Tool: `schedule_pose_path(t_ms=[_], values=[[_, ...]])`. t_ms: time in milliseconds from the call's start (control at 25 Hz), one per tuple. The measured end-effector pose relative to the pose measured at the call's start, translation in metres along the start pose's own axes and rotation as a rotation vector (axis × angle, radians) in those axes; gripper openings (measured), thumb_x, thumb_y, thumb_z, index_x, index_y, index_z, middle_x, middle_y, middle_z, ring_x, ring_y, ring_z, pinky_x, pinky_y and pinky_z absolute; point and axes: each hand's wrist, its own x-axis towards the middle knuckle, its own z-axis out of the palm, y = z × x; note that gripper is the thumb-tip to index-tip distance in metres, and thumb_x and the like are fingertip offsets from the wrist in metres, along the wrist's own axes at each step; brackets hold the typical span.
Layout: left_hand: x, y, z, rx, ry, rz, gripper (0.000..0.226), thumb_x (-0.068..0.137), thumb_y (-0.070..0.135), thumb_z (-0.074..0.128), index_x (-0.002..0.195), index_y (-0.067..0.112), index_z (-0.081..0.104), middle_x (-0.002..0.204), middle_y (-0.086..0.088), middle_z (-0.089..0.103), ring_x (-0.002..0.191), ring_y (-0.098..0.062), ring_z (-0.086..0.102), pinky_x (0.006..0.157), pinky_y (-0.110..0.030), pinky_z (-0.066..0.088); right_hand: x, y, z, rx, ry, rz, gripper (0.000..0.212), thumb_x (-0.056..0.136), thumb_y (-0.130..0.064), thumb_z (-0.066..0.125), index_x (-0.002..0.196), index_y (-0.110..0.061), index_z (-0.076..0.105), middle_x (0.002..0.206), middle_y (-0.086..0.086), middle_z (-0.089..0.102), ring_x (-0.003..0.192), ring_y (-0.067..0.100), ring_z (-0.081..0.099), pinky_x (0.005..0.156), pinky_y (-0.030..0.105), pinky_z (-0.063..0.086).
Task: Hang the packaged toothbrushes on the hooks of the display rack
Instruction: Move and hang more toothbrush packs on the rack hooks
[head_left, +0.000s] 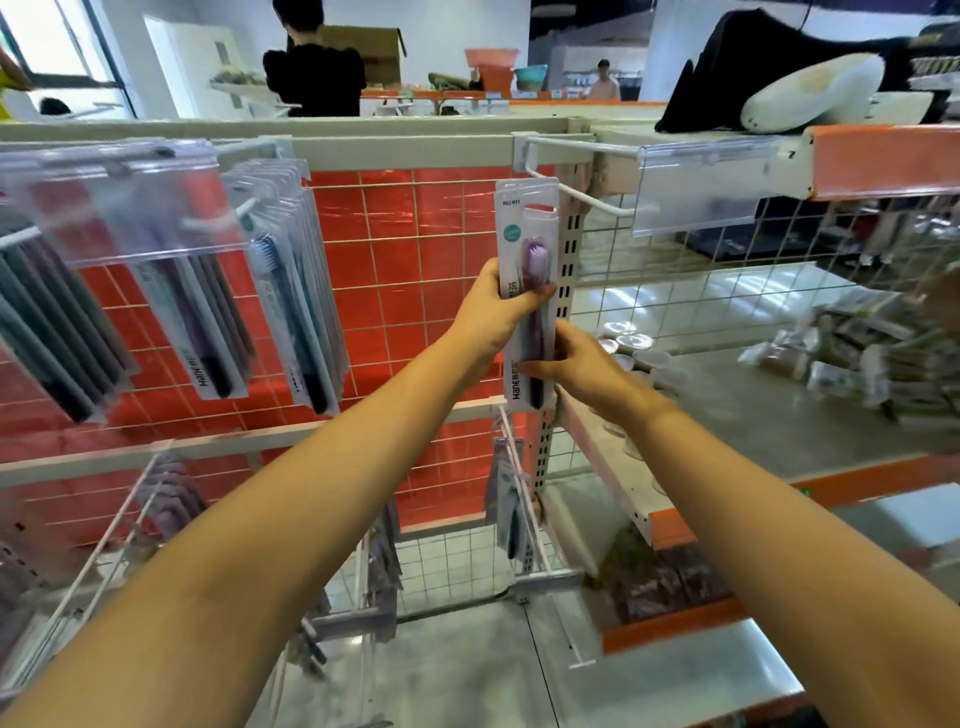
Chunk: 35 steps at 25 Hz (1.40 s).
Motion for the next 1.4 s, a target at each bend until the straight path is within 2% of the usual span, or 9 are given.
schedule_pose_path(t_ms=[160,280,400,680,920,1000,1120,1240,1400], values=[[-0.021,-0.004,-0.014,-0.009,0.007,0.007,0.042,0.082,0.007,0.068,0.118,0.013,0.047,0.109,-0.006,0.061,0.099,-0.018,0.058,0.092,-0.034,0.048,-0.013,-0.003,0.015,-0.030,-0.092,0.015,0.040,0.086,-0.001,0.061,0.124,-0.006,0.049,0.113,0.005,0.063,0.105,0.017,0.062,0.091,0.030,0.051],[-0.037,-0.007,-0.034,0.023,-0.010,-0.002,0.045,0.081,0.009,0.070,0.118,0.013,0.045,0.109,-0.006,0.061,0.103,-0.020,0.059,0.096,-0.038,0.049,-0.021,-0.007,0.030,0.030,-0.173,0.005,0.041,0.086,0.002,0.058,0.125,-0.006,0.048,0.117,0.012,0.061,0.110,0.023,0.060,0.095,0.035,0.049],[-0.059,-0.007,-0.061,0.070,-0.023,-0.062,0.043,0.084,0.010,0.067,0.121,0.014,0.045,0.112,-0.008,0.061,0.106,-0.021,0.059,0.093,-0.035,0.050,-0.024,-0.012,0.052,0.079,-0.226,0.017,0.044,0.085,0.005,0.059,0.126,-0.007,0.049,0.119,0.014,0.062,0.110,0.025,0.061,0.095,0.038,0.050],[-0.102,0.001,-0.117,0.051,-0.134,-0.126,0.021,0.091,0.017,0.057,0.111,0.022,0.060,0.107,0.001,0.067,0.104,-0.020,0.064,0.095,-0.036,0.049,-0.036,-0.023,0.098,0.191,-0.368,0.062,0.037,0.085,0.005,0.058,0.113,-0.020,0.055,0.114,0.006,0.065,0.105,0.019,0.064,0.088,0.032,0.055],[-0.139,0.000,-0.141,-0.026,-0.024,-0.154,0.028,0.096,0.017,0.046,0.121,0.011,0.059,0.087,0.008,0.073,0.083,-0.008,0.069,0.079,-0.024,0.055,-0.051,-0.031,0.135,0.230,-0.422,0.110,0.035,0.086,0.006,0.057,0.114,-0.014,0.053,0.104,0.000,0.068,0.088,0.009,0.070,0.069,0.020,0.055],[-0.154,0.000,-0.156,0.057,0.056,-0.141,0.029,0.096,0.017,0.049,0.122,0.009,0.058,0.096,0.004,0.073,0.093,-0.011,0.068,0.087,-0.028,0.053,-0.058,-0.035,0.151,0.216,-0.423,0.127,0.033,0.086,0.005,0.057,0.113,-0.014,0.055,0.104,0.001,0.068,0.087,0.009,0.070,0.068,0.019,0.055],[-0.177,0.004,-0.188,0.097,0.135,-0.156,0.028,0.095,0.021,0.052,0.120,0.010,0.059,0.122,-0.010,0.063,0.116,-0.024,0.058,0.104,-0.040,0.042,-0.064,-0.040,0.177,0.194,-0.372,0.132,0.031,0.086,0.004,0.058,0.107,-0.018,0.058,0.105,0.002,0.068,0.094,0.016,0.067,0.076,0.029,0.056],[-0.200,0.010,-0.223,0.107,0.161,-0.160,0.019,0.098,0.017,0.046,0.110,0.013,0.059,0.110,-0.007,0.062,0.104,-0.021,0.057,0.098,-0.038,0.045,-0.069,-0.044,0.201,0.101,-0.317,0.129,0.032,0.085,0.005,0.059,0.107,-0.018,0.059,0.107,0.006,0.067,0.106,0.028,0.062,0.094,0.046,0.050],[-0.215,0.017,-0.266,0.233,0.240,-0.138,0.016,0.098,0.027,0.045,0.103,0.017,0.057,0.097,-0.001,0.063,0.095,-0.020,0.059,0.091,-0.041,0.048,-0.083,-0.054,0.235,0.124,-0.279,0.172,0.027,0.087,0.000,0.059,0.105,-0.019,0.060,0.107,0.006,0.067,0.107,0.027,0.062,0.094,0.042,0.049]])
